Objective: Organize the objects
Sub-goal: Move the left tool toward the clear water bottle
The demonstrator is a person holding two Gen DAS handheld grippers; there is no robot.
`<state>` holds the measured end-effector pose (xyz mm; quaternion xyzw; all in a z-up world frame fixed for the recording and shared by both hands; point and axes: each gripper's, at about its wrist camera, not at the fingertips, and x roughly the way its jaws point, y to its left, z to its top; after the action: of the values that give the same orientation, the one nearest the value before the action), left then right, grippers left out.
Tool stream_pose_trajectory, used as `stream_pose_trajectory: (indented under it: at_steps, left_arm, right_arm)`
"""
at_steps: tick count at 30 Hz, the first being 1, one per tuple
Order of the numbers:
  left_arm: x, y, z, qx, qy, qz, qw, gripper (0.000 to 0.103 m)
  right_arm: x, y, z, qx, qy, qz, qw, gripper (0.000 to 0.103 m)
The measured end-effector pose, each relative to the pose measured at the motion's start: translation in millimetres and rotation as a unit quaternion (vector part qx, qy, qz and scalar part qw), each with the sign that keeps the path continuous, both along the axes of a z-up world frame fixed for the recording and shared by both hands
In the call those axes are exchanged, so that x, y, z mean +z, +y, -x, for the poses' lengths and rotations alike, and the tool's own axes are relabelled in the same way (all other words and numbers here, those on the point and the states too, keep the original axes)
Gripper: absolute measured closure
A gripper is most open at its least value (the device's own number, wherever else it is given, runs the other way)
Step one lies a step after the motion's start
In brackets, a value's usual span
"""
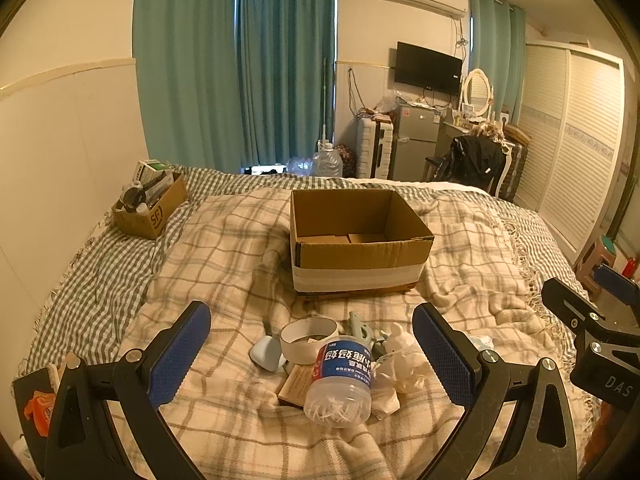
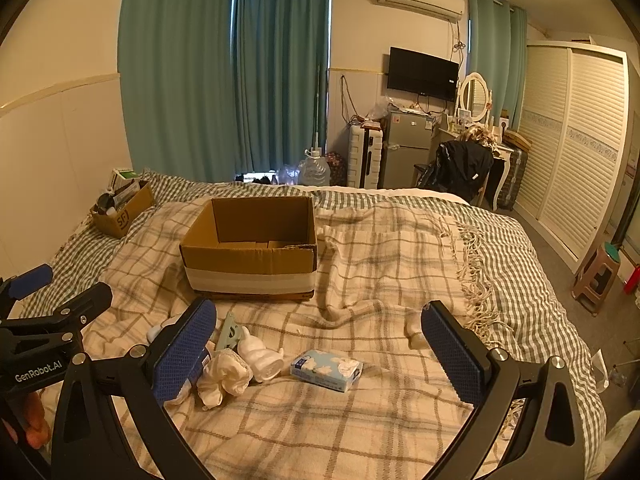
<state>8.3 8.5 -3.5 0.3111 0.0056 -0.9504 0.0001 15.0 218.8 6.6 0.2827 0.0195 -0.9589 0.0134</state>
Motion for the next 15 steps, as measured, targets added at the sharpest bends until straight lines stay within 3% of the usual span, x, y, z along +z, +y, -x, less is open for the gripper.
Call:
stream_pose_trajectory:
  at_steps: [9, 15]
  left_arm:
    - [-4.5, 5.5, 7.8, 0.008, -0.01, 0.003, 0.9999, 0.0]
    - [-35.8, 12.7, 26.1, 0.005, -0.053, 0.006, 0.9986, 0.0]
  right_arm:
    - [-4.3, 7.2, 3.2, -0.002, -0.009, 0.0, 1.0, 0.0]
    - [-22.1, 13.6, 16.5, -0.006, -0.034, 0.001, 0.999, 0.0]
